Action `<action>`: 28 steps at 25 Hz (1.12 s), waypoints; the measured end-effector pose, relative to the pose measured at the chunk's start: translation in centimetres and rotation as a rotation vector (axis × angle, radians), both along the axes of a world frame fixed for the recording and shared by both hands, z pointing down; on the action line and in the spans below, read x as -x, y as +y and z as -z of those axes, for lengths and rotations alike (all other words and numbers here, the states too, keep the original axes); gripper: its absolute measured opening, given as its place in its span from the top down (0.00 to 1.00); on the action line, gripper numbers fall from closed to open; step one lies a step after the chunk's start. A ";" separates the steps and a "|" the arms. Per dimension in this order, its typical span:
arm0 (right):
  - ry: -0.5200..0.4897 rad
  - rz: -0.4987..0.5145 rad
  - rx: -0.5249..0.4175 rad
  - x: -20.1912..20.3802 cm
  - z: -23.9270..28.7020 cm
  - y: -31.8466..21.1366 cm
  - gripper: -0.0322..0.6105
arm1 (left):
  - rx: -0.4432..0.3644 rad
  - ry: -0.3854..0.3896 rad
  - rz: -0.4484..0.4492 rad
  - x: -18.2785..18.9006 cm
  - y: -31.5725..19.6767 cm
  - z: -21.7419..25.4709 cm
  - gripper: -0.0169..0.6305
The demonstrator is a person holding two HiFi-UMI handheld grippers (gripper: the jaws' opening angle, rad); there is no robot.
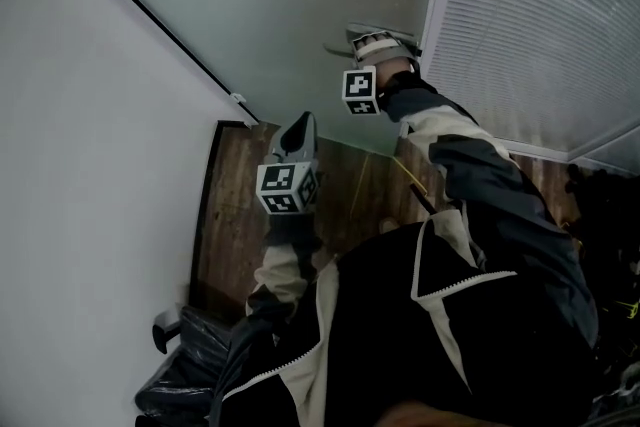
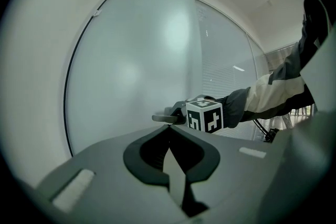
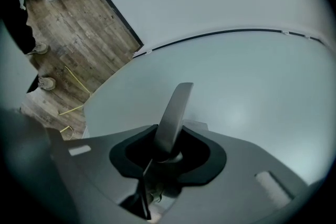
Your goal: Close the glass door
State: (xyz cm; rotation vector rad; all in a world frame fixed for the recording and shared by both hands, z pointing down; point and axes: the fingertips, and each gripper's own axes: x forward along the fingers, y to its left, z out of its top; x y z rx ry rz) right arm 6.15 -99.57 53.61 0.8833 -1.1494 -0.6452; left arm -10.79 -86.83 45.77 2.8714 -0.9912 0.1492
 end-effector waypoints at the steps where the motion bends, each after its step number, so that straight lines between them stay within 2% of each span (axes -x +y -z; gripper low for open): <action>1: 0.001 0.003 -0.005 -0.5 0.1 -0.5 0.77 | -0.002 0.001 0.006 -0.3 -0.2 -0.1 0.97; 7: 0.054 0.023 -0.020 -4.0 0.0 -3.8 0.77 | 0.018 -0.006 0.055 -1.5 -1.0 -0.7 0.97; 13: 0.102 0.024 -0.050 -7.0 0.2 -6.6 0.78 | 0.032 -0.010 0.126 -0.5 -1.6 -1.3 0.97; 17: 0.127 0.019 -0.061 -8.6 0.2 -8.3 0.79 | 0.036 -0.020 0.138 -0.2 -1.9 -1.6 0.97; 28: 0.148 0.020 -0.068 -9.5 0.4 -10.0 0.78 | 0.053 -0.030 0.179 1.7 -1.7 -2.1 0.97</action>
